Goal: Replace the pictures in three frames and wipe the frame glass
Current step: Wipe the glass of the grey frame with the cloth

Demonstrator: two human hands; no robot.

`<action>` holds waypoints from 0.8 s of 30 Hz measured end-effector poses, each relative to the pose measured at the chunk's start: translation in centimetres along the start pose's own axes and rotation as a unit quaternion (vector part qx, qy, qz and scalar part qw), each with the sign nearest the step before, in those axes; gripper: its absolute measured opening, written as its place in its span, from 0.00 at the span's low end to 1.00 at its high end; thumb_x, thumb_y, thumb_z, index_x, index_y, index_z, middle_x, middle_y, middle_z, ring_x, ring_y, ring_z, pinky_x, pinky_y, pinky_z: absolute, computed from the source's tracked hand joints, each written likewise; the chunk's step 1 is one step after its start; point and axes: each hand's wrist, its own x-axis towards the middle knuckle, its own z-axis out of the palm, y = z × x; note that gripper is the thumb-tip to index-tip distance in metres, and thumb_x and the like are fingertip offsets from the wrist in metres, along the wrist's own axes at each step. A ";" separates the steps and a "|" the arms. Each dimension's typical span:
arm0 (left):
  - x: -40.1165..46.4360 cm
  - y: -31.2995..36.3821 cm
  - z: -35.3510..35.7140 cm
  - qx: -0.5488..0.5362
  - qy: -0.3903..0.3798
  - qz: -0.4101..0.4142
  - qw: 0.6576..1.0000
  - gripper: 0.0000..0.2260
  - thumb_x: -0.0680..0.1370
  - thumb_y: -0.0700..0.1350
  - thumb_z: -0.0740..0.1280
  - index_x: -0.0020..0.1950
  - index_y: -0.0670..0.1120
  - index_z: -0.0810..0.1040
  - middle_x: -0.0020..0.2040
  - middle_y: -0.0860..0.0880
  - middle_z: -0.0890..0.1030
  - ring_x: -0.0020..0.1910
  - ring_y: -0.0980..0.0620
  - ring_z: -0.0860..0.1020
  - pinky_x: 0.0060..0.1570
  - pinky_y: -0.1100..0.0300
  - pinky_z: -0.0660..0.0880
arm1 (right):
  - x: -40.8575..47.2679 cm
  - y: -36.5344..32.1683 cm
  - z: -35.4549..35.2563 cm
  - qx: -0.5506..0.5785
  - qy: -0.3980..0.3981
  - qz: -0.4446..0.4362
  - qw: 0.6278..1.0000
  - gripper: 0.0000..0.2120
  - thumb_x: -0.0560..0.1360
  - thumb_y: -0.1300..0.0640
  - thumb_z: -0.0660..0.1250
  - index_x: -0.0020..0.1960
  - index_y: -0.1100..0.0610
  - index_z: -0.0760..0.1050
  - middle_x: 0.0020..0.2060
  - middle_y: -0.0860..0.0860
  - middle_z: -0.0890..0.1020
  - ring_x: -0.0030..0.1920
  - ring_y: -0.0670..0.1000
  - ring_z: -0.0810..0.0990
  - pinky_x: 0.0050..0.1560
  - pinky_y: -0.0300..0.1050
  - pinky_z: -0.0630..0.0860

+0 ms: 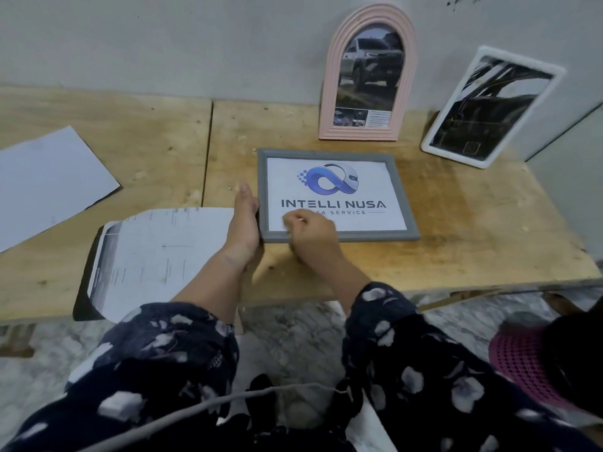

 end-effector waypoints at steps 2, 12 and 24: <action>0.0 -0.2 -0.5 0.062 0.015 0.012 0.998 0.48 0.63 0.82 0.49 0.76 0.54 0.62 0.70 0.51 0.73 0.68 0.48 0.72 0.71 0.47 0.62 | 0.2 1.2 -2.6 0.073 0.014 0.067 0.995 0.10 0.79 0.52 0.59 0.50 0.54 0.78 0.42 0.52 0.82 0.35 0.51 0.76 0.36 0.40 0.70; -2.9 -0.8 0.2 0.249 0.067 0.131 0.957 0.33 0.80 0.44 0.65 0.79 0.48 0.50 0.76 0.49 0.65 0.73 0.49 0.66 0.65 0.57 0.65 | 1.4 6.0 -9.6 -0.028 0.106 0.062 0.992 0.05 0.75 0.53 0.65 0.45 0.52 0.78 0.42 0.49 0.81 0.40 0.50 0.77 0.40 0.44 0.72; -3.0 -4.4 0.5 0.371 0.144 0.246 0.884 0.35 0.70 0.49 0.71 0.74 0.51 0.60 0.66 0.52 0.74 0.63 0.51 0.72 0.61 0.56 0.72 | 1.1 8.5 -10.3 -0.384 0.011 -0.092 0.919 0.09 0.77 0.57 0.62 0.54 0.53 0.79 0.49 0.54 0.81 0.54 0.58 0.74 0.55 0.51 0.70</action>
